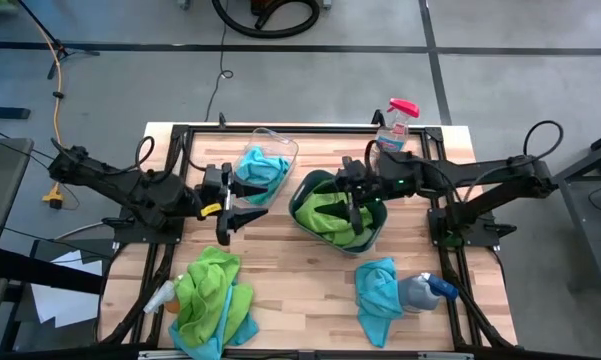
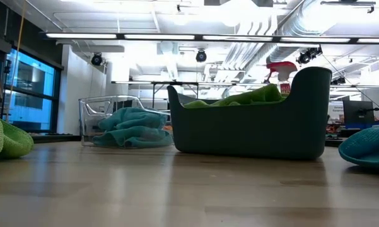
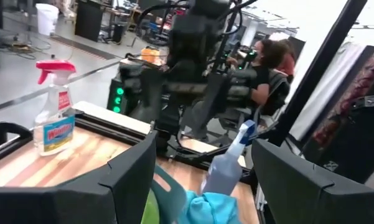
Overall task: Sort microfiber towel by color & place in baskets
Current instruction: Put the green microfiber towel into the blue bin
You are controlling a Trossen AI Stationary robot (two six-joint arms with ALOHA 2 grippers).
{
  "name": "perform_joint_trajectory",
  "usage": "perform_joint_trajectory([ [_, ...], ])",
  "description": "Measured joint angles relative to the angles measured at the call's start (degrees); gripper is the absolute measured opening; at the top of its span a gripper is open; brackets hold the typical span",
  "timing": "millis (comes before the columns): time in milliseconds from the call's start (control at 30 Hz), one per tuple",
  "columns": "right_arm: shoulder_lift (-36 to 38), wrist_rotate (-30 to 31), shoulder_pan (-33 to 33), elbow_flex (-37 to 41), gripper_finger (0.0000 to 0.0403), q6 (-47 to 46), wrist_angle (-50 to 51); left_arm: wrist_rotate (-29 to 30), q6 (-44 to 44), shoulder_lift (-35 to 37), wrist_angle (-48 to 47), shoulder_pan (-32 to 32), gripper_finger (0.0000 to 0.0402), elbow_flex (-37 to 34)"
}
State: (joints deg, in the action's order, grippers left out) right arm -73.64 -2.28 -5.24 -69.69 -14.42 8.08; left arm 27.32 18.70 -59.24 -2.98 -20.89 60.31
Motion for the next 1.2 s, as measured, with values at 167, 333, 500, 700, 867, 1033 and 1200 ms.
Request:
perform_joint_trajectory([
  [167, 0.3, -0.2, -0.9, 0.0, 0.0229, 1.5, -3.2, 0.7, 0.0, -0.4, 0.7, -0.8, 0.0255, 0.0],
  [333, 0.3, -0.8, -1.2, 0.0, 0.0229, 1.5, -3.1, 0.8, -0.8, -0.5, 2.3, -0.8, 0.0255, 0.0],
  [500, 0.3, -1.3, -1.7, 0.0, 0.0229, 1.8, -4.8, 0.8, -1.5, -0.5, 3.6, -0.8, 0.0255, 0.0],
  [700, 0.3, -1.2, -2.0, 0.0, 0.0229, 1.8, -7.9, 0.8, -1.7, -0.5, 3.4, -0.4, 0.0255, 0.0],
  [867, 0.3, -1.2, -1.8, 0.0, 0.0229, 0.9, -8.3, 1.2, 7.9, -0.5, 0.7, -0.7, 0.0255, 0.8],
  [1033, 0.3, -1.2, -1.8, 0.0, 0.0229, 1.0, -8.2, -0.1, 21.8, -2.0, -19.4, -3.0, 0.0255, 8.3],
  [1200, 0.3, -1.2, -1.8, 0.0, 0.0229, 1.0, -8.1, -3.8, 35.1, -8.4, -41.0, -5.1, 0.0255, 17.2],
])
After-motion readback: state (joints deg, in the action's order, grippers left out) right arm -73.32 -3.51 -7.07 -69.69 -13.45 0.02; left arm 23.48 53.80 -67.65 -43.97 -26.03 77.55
